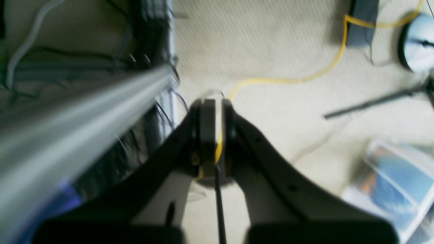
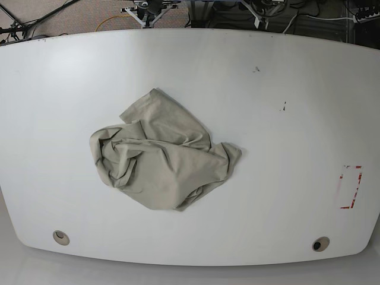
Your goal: Fold the T-shirt properly
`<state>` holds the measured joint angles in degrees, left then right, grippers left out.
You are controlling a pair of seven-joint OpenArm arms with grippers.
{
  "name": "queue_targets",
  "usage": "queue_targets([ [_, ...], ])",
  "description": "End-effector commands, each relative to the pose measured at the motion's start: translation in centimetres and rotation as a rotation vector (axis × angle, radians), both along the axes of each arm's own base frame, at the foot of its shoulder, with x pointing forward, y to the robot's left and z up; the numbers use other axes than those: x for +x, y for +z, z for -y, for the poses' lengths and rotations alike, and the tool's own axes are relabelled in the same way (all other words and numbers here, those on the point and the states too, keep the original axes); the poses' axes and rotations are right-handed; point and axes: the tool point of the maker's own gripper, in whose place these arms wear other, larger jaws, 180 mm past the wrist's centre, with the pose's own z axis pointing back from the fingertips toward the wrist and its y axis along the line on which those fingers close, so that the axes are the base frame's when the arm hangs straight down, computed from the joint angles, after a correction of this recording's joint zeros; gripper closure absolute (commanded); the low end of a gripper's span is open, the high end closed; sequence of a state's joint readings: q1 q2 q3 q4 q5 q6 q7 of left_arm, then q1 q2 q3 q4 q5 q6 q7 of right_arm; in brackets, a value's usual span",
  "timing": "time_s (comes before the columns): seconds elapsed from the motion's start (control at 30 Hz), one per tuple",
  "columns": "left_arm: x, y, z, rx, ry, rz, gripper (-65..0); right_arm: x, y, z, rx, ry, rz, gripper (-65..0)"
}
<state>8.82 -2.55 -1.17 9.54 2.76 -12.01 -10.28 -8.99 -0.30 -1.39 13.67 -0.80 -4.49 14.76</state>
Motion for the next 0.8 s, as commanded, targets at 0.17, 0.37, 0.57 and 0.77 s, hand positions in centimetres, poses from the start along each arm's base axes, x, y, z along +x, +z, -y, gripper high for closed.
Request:
queue_targets([
  [0.17, -1.1, 0.0, 0.0, -0.004, 0.001, -0.019, -34.7, -0.7, 0.0, 0.2, -0.003, -0.004, -0.009, -3.0],
  [0.37, -1.0, 0.0, -0.3, 0.015, 0.007, -0.017, -34.7, -0.7, 0.0, 0.2, -0.003, -0.004, -0.009, -3.0],
  [0.57, -1.0, -0.3, -3.0, 0.168, 0.007, -0.018, -34.9, -0.5, 0.0, 0.2, -0.003, -0.004, -0.004, -2.9],
  [0.77, -1.1, -0.2, -3.2, 0.171, 0.008, -0.017, -34.7, -0.5, 0.0, 0.1, -0.002, -0.004, -0.003, -2.9],
])
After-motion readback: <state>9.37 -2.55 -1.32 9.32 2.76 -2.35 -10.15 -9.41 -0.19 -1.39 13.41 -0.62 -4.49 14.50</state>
